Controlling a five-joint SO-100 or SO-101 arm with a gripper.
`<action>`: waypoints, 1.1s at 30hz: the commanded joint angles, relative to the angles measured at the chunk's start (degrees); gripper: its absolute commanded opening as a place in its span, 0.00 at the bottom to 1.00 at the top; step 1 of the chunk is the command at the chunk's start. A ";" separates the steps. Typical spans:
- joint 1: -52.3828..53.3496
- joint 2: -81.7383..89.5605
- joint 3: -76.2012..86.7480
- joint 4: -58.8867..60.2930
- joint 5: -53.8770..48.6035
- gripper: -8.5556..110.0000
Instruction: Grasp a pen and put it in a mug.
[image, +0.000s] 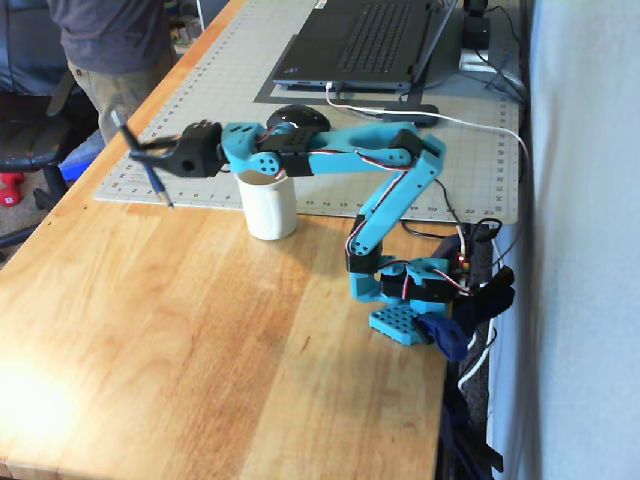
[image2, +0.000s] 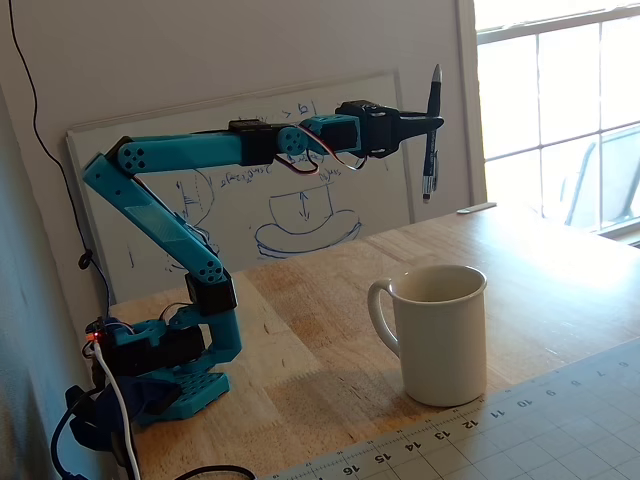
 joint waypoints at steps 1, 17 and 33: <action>6.24 10.46 4.39 -9.40 -0.18 0.09; 32.70 27.42 22.24 -15.47 -0.18 0.09; 33.84 28.48 34.28 -15.73 -0.18 0.10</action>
